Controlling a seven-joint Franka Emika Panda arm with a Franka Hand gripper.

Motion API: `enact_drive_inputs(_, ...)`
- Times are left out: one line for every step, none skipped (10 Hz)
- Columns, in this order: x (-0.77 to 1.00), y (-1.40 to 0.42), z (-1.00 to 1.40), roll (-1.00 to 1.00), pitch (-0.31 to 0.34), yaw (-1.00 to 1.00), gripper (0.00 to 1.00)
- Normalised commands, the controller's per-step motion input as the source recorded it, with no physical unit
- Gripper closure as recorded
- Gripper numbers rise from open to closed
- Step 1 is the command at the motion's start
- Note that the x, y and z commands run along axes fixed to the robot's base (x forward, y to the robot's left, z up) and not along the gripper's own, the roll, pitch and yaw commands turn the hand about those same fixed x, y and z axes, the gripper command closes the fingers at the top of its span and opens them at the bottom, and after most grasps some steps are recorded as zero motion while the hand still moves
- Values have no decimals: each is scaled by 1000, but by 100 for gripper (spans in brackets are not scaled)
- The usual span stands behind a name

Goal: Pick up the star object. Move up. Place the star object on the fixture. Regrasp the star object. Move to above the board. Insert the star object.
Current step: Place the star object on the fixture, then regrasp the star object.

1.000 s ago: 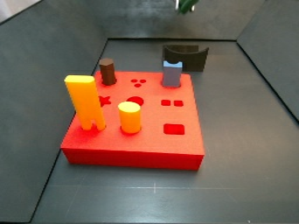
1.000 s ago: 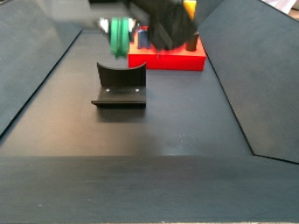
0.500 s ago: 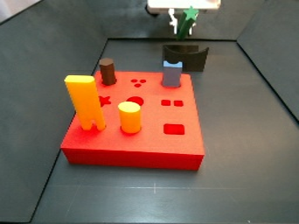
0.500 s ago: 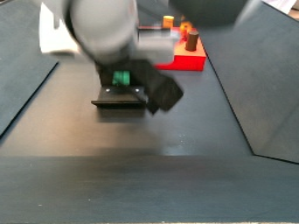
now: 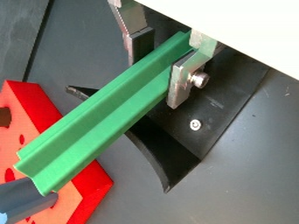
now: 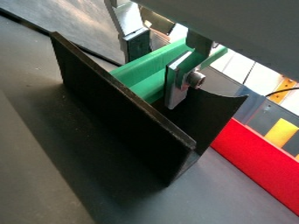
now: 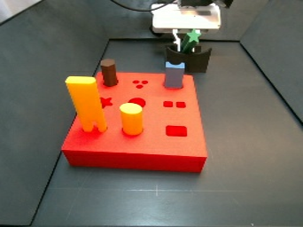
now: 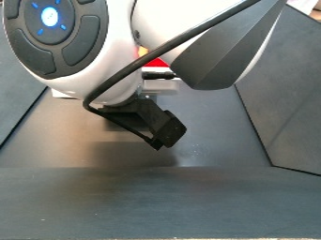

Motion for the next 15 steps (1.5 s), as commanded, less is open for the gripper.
enact_drive_inputs(95, 134, -684, -103, 6, -52, 100)
enact_drive_inputs(88, 156, -676, -99, 1, -46, 100)
enact_drive_inputs(0, 0, 0, 0, 0, 0, 0)
enact_drive_inputs(0, 0, 1000, 10, 38, 82, 0)
enact_drive_inputs(-12, 2, 1000, 16, 45, 79, 0)
enact_drive_inputs(-30, 4, 1000, 22, 56, 63, 0)
enact_drive_inputs(-34, 2, 1000, 29, 63, 50, 0)
enact_drive_inputs(-42, 6, 1000, 28, 86, 18, 0)
enact_drive_inputs(-39, 11, 885, 25, 98, 3, 0)
enact_drive_inputs(-34, 11, 704, 28, 102, -13, 0)
enact_drive_inputs(-33, 9, 581, 27, 97, -23, 0)
enact_drive_inputs(-30, 10, 280, 19, 75, -46, 0)
enact_drive_inputs(15, -1000, 899, 1000, 74, 16, 0)
enact_drive_inputs(16, -1000, 857, 1000, 71, 16, 0)
enact_drive_inputs(4, -1000, 843, 1000, 65, 16, 0)
